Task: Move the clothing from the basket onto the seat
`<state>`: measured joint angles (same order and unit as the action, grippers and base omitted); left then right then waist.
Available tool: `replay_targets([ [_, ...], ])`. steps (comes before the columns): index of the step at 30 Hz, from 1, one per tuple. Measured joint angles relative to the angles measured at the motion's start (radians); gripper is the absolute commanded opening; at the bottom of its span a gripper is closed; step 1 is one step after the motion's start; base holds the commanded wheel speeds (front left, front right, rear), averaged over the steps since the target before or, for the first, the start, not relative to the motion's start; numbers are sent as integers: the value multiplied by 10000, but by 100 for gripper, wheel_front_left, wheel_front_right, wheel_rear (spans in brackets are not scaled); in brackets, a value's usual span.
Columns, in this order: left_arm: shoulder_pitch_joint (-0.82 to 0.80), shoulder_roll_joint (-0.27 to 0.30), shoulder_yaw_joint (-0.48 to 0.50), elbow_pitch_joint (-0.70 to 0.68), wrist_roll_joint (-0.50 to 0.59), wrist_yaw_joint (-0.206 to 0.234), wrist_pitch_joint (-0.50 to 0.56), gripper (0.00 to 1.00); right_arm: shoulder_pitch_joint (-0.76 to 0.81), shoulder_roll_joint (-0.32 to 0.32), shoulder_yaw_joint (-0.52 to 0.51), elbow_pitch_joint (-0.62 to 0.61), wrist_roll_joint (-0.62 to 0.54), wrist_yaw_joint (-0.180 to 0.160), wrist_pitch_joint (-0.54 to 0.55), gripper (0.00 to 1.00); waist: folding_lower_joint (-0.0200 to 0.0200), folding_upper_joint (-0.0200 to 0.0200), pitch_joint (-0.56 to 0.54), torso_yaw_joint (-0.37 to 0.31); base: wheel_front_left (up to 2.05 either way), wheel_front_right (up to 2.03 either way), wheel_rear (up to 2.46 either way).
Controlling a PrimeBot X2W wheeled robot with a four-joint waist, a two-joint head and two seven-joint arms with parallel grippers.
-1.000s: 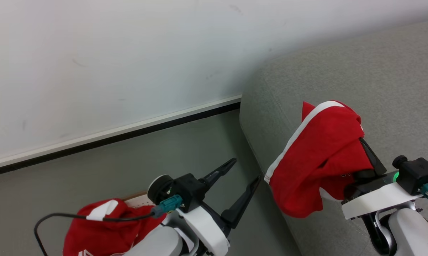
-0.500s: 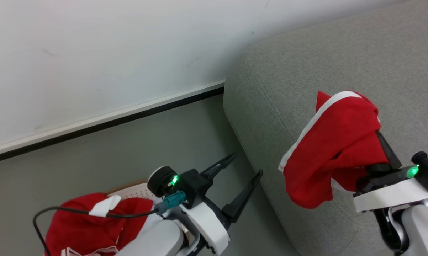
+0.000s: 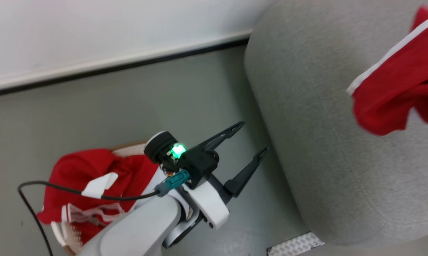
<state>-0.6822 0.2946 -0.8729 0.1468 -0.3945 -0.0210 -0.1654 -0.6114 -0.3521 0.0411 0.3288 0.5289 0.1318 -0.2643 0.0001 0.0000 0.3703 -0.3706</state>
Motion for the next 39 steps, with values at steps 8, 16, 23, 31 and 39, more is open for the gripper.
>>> replay_targets([
  [8,-771,113,-36,-604,293,-61,261,100,-1407,-1081,-932,880,268,0,-2,0,1,0,1408,719,0,0,0],
  [16,-1394,105,-88,-894,570,-144,451,100,-2997,-2173,-1848,1990,339,2,-2,0,2,0,2760,1460,0,0,0],
  [23,-1603,48,-81,-892,600,-132,387,100,-3768,-2986,-2186,3593,56,0,224,0,2,0,3529,2228,0,0,0],
  [31,-1647,0,-77,-660,581,-119,151,100,-4263,-3133,-1687,5753,-545,2,1751,0,2,0,3819,2697,0,0,0],
  [39,-1662,-23,-75,-470,499,-46,63,100,-4524,-3026,-915,6427,-537,2,2999,31,0,0,3576,2697,0,0,0],
])
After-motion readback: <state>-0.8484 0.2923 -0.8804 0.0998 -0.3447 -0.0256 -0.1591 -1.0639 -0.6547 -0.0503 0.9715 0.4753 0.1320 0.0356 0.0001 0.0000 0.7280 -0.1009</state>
